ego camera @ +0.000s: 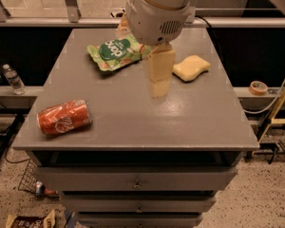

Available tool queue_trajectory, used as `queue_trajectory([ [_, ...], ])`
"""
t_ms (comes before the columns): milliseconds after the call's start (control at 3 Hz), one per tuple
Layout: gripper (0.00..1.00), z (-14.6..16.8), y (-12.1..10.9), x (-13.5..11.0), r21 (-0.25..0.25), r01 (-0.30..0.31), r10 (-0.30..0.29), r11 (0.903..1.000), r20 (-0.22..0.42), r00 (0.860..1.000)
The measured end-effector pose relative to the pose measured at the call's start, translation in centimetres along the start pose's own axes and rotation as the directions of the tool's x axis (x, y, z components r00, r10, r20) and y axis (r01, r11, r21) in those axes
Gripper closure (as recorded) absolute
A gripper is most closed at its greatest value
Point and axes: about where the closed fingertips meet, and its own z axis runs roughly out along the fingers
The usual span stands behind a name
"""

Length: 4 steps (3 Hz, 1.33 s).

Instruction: Place coke can upright

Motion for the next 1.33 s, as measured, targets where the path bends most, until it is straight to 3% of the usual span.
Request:
queue_trajectory([
  [333, 0.0, 1.4, -0.8, -2.5, -0.034, 0.031, -0.032, 0.9989, -0.031, 0.999],
  [667, 0.0, 4.9, -2.0, -7.5, -0.116, 0.078, -0.087, 0.9902, -0.071, 0.994],
  [1333, 0.0, 11.8, -4.6, -15.7, -0.221, 0.113, -0.125, 0.9688, -0.04, 0.991],
])
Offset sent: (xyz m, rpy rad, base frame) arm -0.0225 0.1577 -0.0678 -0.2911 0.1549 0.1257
